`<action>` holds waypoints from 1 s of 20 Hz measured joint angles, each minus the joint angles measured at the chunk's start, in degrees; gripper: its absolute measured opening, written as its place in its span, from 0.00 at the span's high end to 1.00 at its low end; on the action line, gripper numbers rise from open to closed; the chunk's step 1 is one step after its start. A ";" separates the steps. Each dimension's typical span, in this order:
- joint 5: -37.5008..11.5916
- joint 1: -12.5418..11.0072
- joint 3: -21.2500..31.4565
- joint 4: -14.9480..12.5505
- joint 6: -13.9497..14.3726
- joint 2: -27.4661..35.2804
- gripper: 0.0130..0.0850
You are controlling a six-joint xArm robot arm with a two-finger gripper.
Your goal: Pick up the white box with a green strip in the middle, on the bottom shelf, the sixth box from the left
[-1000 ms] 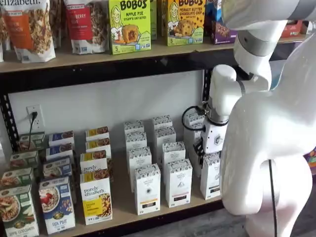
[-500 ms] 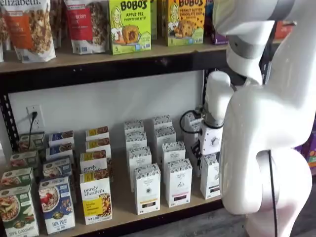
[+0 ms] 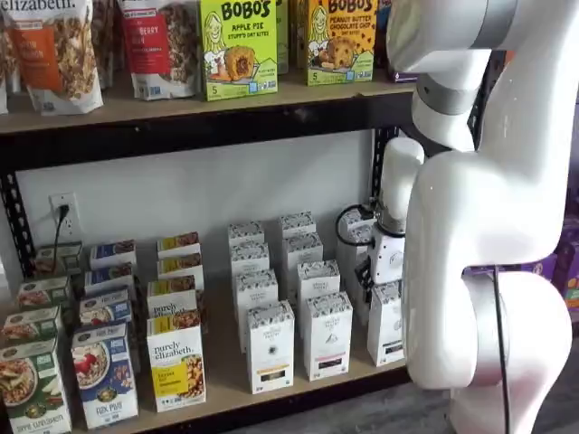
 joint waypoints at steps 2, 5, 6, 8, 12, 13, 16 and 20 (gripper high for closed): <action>0.31 -0.75 -2.54 0.50 -1.22 2.63 0.00; 0.05 -1.74 -6.06 0.56 -2.30 6.29 0.00; 0.08 -1.95 -7.12 0.90 -2.84 7.33 0.00; -0.16 -2.33 -9.20 1.70 -3.99 9.33 0.00; -0.06 -3.03 -13.25 1.99 -4.93 12.74 0.00; 0.29 -3.21 -14.42 1.62 -4.76 13.63 0.00; 0.83 -3.50 -17.80 1.27 -4.73 16.37 0.00; 0.87 -3.76 -21.65 -0.08 -3.71 19.54 0.00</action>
